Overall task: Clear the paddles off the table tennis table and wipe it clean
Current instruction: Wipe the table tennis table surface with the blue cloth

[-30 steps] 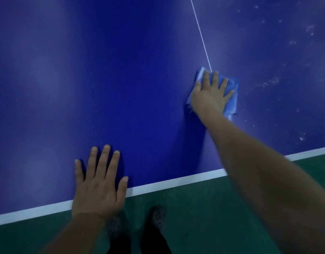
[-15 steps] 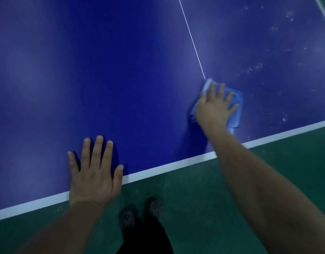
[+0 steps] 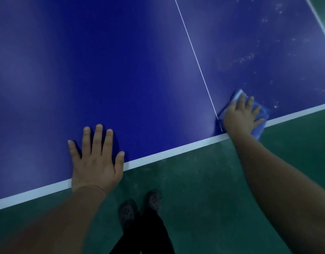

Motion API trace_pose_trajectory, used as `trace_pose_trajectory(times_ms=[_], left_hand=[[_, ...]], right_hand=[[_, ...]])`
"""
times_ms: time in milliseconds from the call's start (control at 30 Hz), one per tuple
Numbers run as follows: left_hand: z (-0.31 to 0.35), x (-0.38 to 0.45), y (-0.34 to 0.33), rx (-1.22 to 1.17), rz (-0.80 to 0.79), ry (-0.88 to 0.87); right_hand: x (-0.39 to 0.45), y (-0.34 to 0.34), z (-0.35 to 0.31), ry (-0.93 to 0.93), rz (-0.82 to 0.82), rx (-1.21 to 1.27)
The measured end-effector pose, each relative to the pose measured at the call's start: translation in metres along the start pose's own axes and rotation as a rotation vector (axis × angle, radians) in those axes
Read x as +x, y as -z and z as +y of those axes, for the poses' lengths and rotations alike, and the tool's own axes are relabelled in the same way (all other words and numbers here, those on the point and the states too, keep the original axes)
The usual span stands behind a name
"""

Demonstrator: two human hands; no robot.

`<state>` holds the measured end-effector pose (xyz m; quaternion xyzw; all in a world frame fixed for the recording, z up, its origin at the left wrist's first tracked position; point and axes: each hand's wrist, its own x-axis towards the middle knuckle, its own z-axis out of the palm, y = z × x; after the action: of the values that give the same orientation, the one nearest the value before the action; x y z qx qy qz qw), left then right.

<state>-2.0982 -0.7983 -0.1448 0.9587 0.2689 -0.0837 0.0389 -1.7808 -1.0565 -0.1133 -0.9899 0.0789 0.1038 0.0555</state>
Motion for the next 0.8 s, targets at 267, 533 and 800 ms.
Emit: trace_pose_trajectory(times_ms=[267,533,800], left_hand=[[0.003,0.000,0.000,0.012,0.028,0.016],[0.004,0.000,0.001,0.014,0.058,0.020],[0.010,-0.005,0.005,-0.009,0.075,0.081]], right_hand=[[-0.080,-0.037,-0.034,1.004,-0.081,-0.207],[-0.014,-0.011,-0.022,0.218,-0.010,-0.034],[-0.031,-0.027,-0.004,1.112,-0.048,-0.211]])
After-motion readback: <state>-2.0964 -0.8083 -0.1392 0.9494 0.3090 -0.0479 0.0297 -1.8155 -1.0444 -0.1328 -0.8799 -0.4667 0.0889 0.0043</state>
